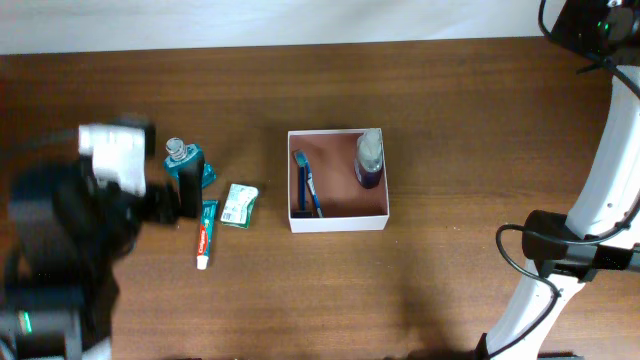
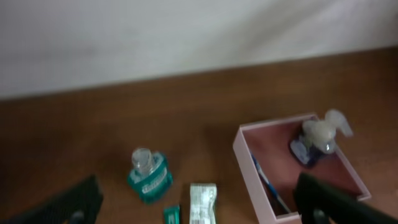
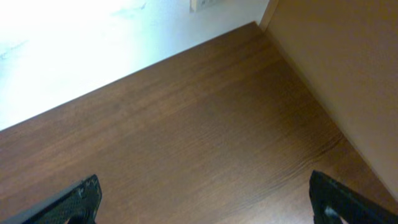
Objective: Pack container
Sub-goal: 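Move the left gripper over the teal Listerine bottle cap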
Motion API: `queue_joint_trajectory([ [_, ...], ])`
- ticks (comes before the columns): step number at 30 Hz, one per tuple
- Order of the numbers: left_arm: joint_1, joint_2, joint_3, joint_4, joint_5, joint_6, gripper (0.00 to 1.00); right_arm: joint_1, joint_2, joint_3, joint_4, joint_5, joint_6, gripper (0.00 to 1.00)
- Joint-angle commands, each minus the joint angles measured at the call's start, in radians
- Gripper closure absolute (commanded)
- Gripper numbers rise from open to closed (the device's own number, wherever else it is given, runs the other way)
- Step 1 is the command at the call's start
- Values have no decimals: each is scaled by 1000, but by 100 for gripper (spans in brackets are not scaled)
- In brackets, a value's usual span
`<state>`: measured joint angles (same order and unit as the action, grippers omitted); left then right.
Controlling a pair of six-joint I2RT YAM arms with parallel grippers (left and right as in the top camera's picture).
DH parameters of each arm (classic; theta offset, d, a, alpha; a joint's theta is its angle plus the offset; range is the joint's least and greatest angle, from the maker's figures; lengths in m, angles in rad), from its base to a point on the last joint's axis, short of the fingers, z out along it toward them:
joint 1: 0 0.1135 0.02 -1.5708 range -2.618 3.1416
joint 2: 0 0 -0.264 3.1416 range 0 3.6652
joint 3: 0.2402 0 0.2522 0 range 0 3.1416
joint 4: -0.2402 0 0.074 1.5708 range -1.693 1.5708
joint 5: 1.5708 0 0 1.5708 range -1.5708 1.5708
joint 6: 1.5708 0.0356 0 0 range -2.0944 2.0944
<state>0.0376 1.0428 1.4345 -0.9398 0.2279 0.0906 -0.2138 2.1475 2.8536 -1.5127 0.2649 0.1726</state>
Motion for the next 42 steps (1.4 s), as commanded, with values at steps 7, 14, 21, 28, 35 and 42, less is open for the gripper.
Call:
queue_joint_trajectory([
  [7,-2,262,181,-90,-46,13,1,-3,-8,6,1,9,0,2],
  [14,-2,344,181,-63,-140,12,22,-3,-8,6,1,9,0,2],
  [21,-2,458,181,11,-140,12,30,-3,-8,6,1,9,0,2],
  [28,-2,568,181,-28,-140,12,38,-3,-8,6,1,9,0,2],
  [35,0,639,181,-57,-151,-85,38,-3,-8,6,0,9,0,2],
  [42,0,675,181,-45,-290,-211,40,-3,-8,6,1,9,0,1],
])
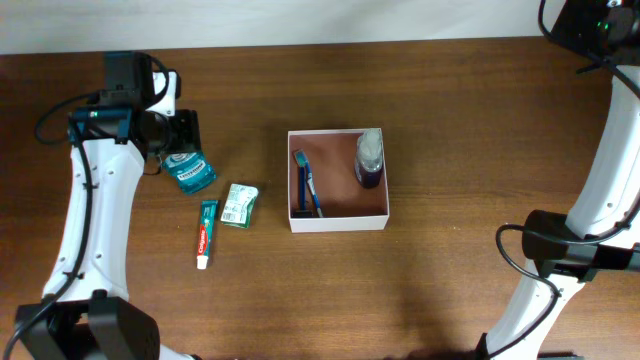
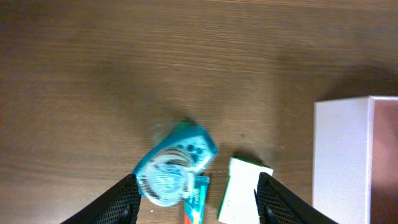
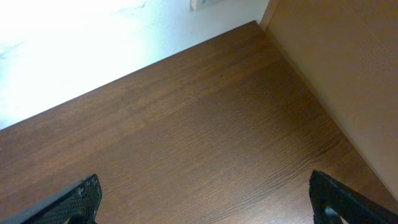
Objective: Pack container
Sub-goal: 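Move the left gripper over the teal Listerine bottle cap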
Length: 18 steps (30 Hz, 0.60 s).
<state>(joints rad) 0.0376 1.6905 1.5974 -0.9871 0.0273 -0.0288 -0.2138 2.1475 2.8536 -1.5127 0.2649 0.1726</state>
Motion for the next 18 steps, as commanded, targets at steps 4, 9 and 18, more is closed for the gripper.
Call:
queue_joint_trajectory([
  [4,0,53,18,3,-122,-179,40,-3,-8,6,1,9,0,2],
  [9,0,93,18,2,-122,-214,40,-3,-8,6,1,9,0,2],
  [18,0,154,17,2,-121,-214,56,-3,-8,6,1,9,0,2],
])
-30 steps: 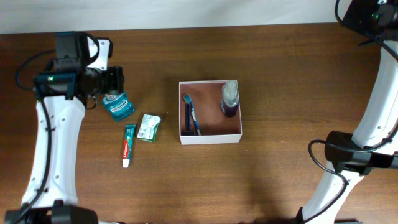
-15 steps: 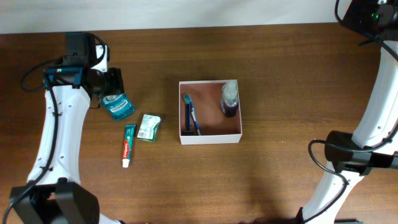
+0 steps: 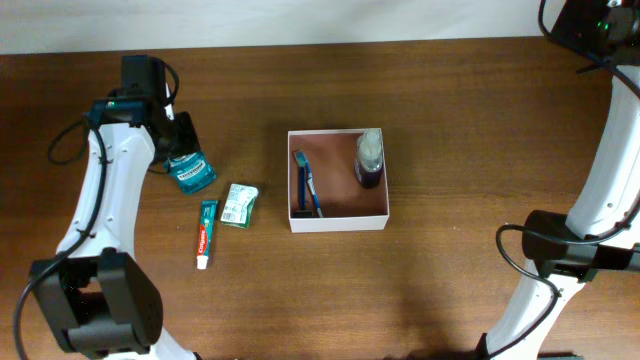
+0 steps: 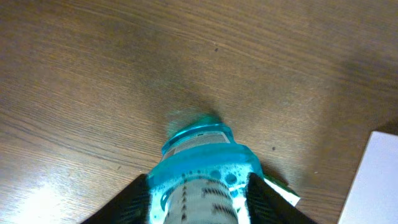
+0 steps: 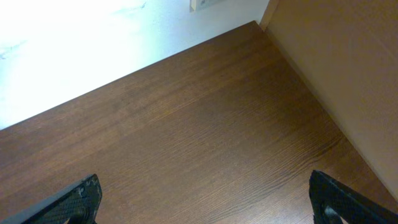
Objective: Pack container
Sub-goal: 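Move the left gripper over the teal Listerine bottle cap, then close the left gripper on the Listerine bottle neck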
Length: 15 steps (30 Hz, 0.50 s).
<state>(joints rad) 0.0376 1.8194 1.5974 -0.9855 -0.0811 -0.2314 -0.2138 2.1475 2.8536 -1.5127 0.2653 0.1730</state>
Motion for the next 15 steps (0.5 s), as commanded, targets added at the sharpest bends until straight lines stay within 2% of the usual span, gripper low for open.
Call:
queue_joint_trajectory([
  [1,0,27,17,0,-13,-11,57,-3,-8,6,1,9,0,2],
  [3,0,27,17,-1,-13,-11,60,-3,-8,6,1,9,0,2],
  [8,0,27,18,-3,-13,-11,75,-3,-8,6,1,8,0,2],
  [15,0,6,32,-3,-14,-11,75,-3,-8,6,1,9,0,2],
])
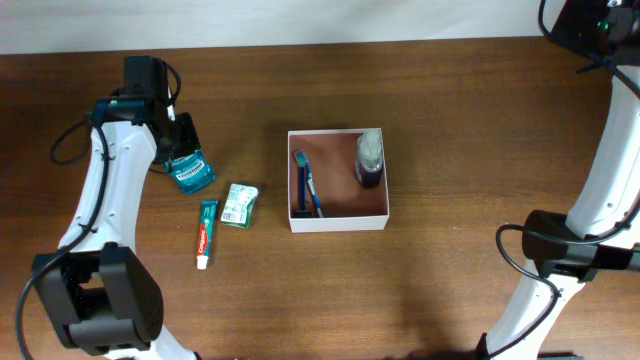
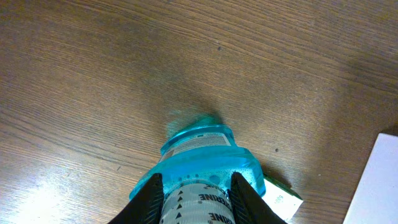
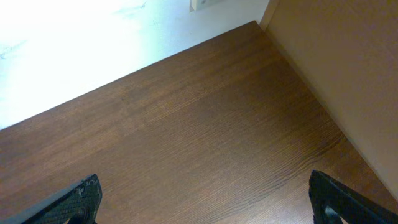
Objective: Pack container
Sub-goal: 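Close the left gripper on the Listerine bottle neck, then lift the Listerine bottle with the left gripper and carry over box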
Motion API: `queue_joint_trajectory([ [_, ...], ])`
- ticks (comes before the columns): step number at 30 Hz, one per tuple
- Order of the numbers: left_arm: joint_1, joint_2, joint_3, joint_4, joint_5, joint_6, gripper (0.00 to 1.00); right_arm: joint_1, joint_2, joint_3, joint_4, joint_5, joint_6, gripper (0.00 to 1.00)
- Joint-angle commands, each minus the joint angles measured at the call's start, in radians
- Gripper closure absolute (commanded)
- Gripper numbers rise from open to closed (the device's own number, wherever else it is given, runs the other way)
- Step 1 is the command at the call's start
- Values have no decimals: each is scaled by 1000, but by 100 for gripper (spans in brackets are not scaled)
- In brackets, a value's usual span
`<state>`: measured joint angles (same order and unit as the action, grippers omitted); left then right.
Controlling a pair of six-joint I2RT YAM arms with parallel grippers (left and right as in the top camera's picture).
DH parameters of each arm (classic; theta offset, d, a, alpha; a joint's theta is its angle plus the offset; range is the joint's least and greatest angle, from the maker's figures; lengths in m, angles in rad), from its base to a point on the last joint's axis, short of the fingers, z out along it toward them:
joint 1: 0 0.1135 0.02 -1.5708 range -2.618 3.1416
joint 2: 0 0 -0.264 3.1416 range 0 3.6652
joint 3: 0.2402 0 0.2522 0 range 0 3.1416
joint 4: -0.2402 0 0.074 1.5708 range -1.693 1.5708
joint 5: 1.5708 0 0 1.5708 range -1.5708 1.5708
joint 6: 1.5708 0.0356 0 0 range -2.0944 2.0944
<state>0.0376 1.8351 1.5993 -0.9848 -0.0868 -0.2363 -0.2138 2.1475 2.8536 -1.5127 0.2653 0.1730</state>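
A teal mouthwash bottle (image 1: pixel 190 170) lies on the wooden table left of the white box (image 1: pixel 338 225). My left gripper (image 1: pixel 178 138) is at its cap end. In the left wrist view both fingers of the left gripper (image 2: pixel 196 199) press the sides of the bottle's (image 2: pixel 202 155) clear cap, shut on it. Inside the box lie a blue toothbrush (image 1: pixel 307 183) and a pump bottle (image 1: pixel 369 158). My right gripper (image 3: pixel 205 199) hangs open and wide over bare table, far from everything.
A toothpaste tube (image 1: pixel 206 233) and a small green-and-white carton (image 1: pixel 239 204) lie just below and to the right of the mouthwash bottle. The carton's corner (image 2: pixel 283 198) and the white box's edge (image 2: pixel 382 180) show in the left wrist view. The right arm (image 1: pixel 590 25) stands at the right edge.
The left gripper's fingers stood a little wider on either side of the bottle's cap; now they have drawn in against it. The bottle lies in the same place. The right arm is unchanged.
At first my left arm was low at the left, blurred, looking across at the items. Then its open gripper was above the mouthwash bottle. Then the fingers straddled the cap, and now they are shut on it. The right arm stayed still throughout.
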Motion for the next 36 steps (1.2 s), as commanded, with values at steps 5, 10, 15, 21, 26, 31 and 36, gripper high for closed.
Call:
queue_joint_trajectory([
  [5,-1,-60,63,-5,-8,-6,75,-3,-8,6,1,8,0,2],
  [10,-1,-132,98,-4,9,-5,80,-3,-8,6,1,9,0,2],
  [15,-4,-187,153,-4,126,-2,80,-3,-8,6,1,8,0,2],
  [21,-64,-203,294,-19,261,5,82,-3,-8,6,1,8,0,2],
  [26,-163,-203,356,-11,285,5,82,-3,-8,6,1,8,0,2],
  [31,-278,-197,360,27,281,5,82,-3,-8,6,1,8,0,2],
  [36,-403,-160,360,48,255,11,83,-3,-8,6,1,9,0,2],
])
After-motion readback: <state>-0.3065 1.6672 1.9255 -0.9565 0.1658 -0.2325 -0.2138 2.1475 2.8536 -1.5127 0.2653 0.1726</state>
